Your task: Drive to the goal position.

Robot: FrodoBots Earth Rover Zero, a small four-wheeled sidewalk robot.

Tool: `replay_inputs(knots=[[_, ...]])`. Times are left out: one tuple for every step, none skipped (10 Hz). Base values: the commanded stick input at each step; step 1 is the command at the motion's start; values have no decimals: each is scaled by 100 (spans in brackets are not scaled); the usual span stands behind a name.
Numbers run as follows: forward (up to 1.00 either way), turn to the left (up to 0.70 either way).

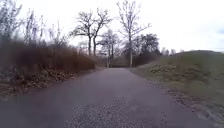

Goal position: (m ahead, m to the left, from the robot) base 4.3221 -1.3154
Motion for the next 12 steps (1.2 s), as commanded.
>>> replay_inputs(knots=[[100,0],[100,0],[100,0],[100,0],[100,0],[100,0],[100,0],[100,0],[100,0],[100,0],[100,0],[100,0]])
